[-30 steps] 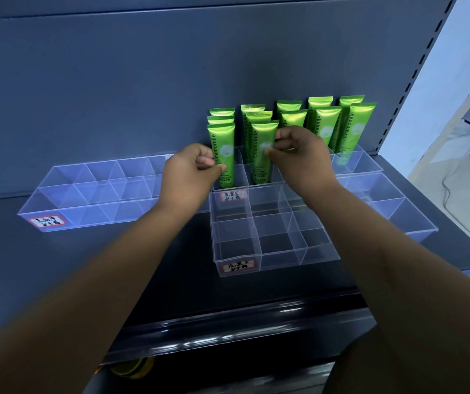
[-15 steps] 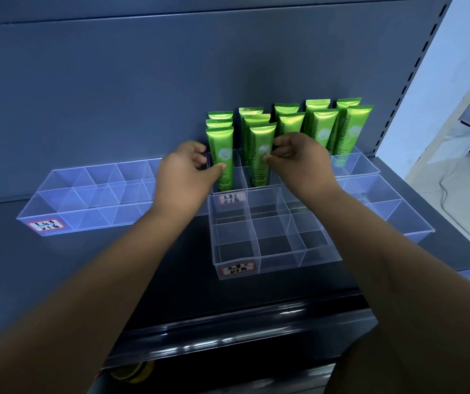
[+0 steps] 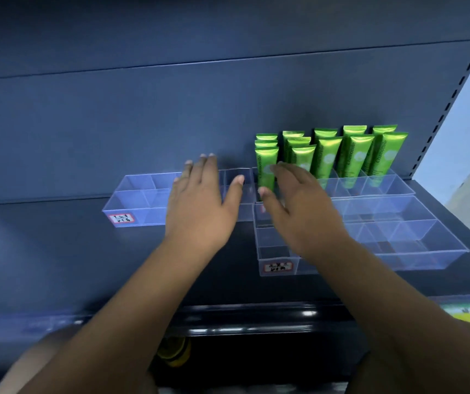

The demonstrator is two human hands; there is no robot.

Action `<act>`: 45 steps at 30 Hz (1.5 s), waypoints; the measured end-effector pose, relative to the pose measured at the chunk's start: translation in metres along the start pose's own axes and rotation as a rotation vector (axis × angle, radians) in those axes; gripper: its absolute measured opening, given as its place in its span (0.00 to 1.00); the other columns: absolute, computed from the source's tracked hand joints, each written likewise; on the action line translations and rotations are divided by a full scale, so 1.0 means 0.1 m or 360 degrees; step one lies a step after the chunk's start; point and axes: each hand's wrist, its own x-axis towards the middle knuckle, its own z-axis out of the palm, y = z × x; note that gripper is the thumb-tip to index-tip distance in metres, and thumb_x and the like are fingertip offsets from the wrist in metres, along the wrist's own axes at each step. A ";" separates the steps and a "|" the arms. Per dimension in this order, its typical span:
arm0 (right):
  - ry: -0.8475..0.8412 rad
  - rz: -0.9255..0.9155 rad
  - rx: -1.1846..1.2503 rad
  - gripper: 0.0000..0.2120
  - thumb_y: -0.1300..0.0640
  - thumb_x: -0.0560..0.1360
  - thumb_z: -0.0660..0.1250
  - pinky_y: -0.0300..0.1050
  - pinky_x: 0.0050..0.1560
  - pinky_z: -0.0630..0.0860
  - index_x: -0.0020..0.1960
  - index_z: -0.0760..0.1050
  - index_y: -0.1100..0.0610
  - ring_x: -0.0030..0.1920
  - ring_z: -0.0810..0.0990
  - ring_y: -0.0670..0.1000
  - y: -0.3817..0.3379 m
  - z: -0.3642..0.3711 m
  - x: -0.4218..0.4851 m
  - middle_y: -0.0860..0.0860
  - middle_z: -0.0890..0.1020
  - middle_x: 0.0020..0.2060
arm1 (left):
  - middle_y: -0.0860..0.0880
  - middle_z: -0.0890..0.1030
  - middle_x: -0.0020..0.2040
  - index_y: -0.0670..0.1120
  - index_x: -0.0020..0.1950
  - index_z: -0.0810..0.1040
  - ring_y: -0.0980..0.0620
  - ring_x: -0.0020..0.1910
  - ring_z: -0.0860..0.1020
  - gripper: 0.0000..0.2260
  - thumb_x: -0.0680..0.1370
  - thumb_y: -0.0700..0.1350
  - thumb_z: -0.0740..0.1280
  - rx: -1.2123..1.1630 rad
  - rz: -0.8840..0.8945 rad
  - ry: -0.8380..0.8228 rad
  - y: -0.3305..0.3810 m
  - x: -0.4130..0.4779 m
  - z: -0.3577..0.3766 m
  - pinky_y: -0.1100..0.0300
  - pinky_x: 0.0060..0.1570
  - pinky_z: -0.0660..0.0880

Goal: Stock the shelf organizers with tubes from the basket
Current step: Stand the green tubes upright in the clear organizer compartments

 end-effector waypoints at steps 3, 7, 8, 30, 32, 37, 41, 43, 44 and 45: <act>-0.0028 -0.0022 0.0160 0.25 0.46 0.84 0.57 0.50 0.76 0.62 0.76 0.66 0.59 0.76 0.65 0.55 -0.40 0.06 -0.07 0.55 0.70 0.75 | 0.49 0.57 0.83 0.47 0.82 0.57 0.48 0.83 0.51 0.34 0.82 0.66 0.49 0.0129 -0.0076 0.0037 -0.28 -0.32 -0.32 0.47 0.80 0.51; -0.0082 -0.0134 0.0265 0.27 0.44 0.84 0.56 0.46 0.78 0.56 0.78 0.64 0.57 0.79 0.60 0.52 -1.11 0.15 -0.21 0.51 0.66 0.77 | 0.47 0.61 0.82 0.45 0.81 0.60 0.44 0.82 0.55 0.35 0.81 0.66 0.47 0.0488 -0.0205 0.0168 -0.85 -0.89 -0.88 0.44 0.79 0.55; -0.0117 -0.0208 0.0287 0.27 0.44 0.84 0.56 0.46 0.78 0.55 0.78 0.63 0.57 0.79 0.60 0.51 -1.32 0.18 -0.26 0.51 0.65 0.78 | 0.46 0.63 0.81 0.44 0.80 0.62 0.43 0.81 0.58 0.35 0.81 0.66 0.49 0.0563 -0.0251 0.0222 -1.00 -1.08 -1.03 0.43 0.78 0.57; -0.1396 -0.0859 0.0380 0.20 0.48 0.82 0.59 0.55 0.60 0.72 0.69 0.69 0.58 0.66 0.73 0.61 -4.34 2.59 -2.44 0.58 0.75 0.67 | 0.43 0.62 0.81 0.43 0.80 0.61 0.44 0.81 0.55 0.32 0.83 0.64 0.52 0.0652 -0.1810 0.0299 -3.30 -4.63 -1.90 0.47 0.80 0.53; -0.1557 -0.0844 0.0228 0.16 0.47 0.82 0.58 0.52 0.51 0.72 0.62 0.72 0.56 0.60 0.75 0.60 -4.26 2.85 -2.47 0.58 0.77 0.62 | 0.43 0.63 0.80 0.43 0.79 0.62 0.43 0.81 0.56 0.31 0.83 0.63 0.54 0.0551 -0.1875 0.0202 -3.50 -4.76 -1.66 0.48 0.79 0.53; -0.1858 -0.0723 0.0142 0.07 0.46 0.83 0.58 0.43 0.35 0.65 0.51 0.72 0.48 0.41 0.75 0.54 -4.13 3.43 -2.47 0.52 0.78 0.45 | 0.43 0.68 0.77 0.44 0.78 0.65 0.42 0.79 0.61 0.29 0.83 0.60 0.57 0.0306 -0.2056 -0.0083 -3.99 -4.98 -1.07 0.47 0.77 0.59; -0.1996 -0.0513 0.0145 0.10 0.52 0.81 0.59 0.41 0.33 0.68 0.57 0.77 0.52 0.37 0.77 0.50 -4.12 3.94 -2.55 0.53 0.81 0.43 | 0.42 0.72 0.73 0.44 0.76 0.67 0.39 0.72 0.68 0.26 0.83 0.58 0.59 0.0069 -0.2223 -0.0277 -4.26 -4.97 -0.68 0.47 0.68 0.68; -0.2024 -0.0376 0.0128 0.12 0.52 0.79 0.60 0.41 0.32 0.66 0.56 0.79 0.55 0.39 0.79 0.55 -4.20 4.23 -2.62 0.55 0.82 0.43 | 0.40 0.74 0.70 0.43 0.74 0.69 0.37 0.69 0.71 0.25 0.82 0.57 0.60 -0.0091 -0.2398 -0.0342 -4.39 -4.91 -0.50 0.46 0.65 0.69; -0.2037 -0.0302 0.0128 0.13 0.51 0.79 0.61 0.41 0.31 0.66 0.56 0.79 0.56 0.41 0.80 0.57 -4.25 4.37 -2.65 0.55 0.82 0.44 | 0.39 0.75 0.67 0.42 0.72 0.71 0.36 0.66 0.73 0.24 0.82 0.57 0.60 -0.0184 -0.2510 -0.0324 -4.45 -4.86 -0.42 0.47 0.63 0.71; -0.2050 -0.0234 0.0118 0.15 0.50 0.78 0.62 0.41 0.31 0.66 0.58 0.79 0.57 0.42 0.81 0.57 -4.31 4.52 -2.69 0.56 0.83 0.45 | 0.38 0.78 0.64 0.41 0.68 0.75 0.36 0.63 0.75 0.23 0.81 0.56 0.61 -0.0312 -0.2671 -0.0297 -4.52 -4.85 -0.31 0.49 0.60 0.72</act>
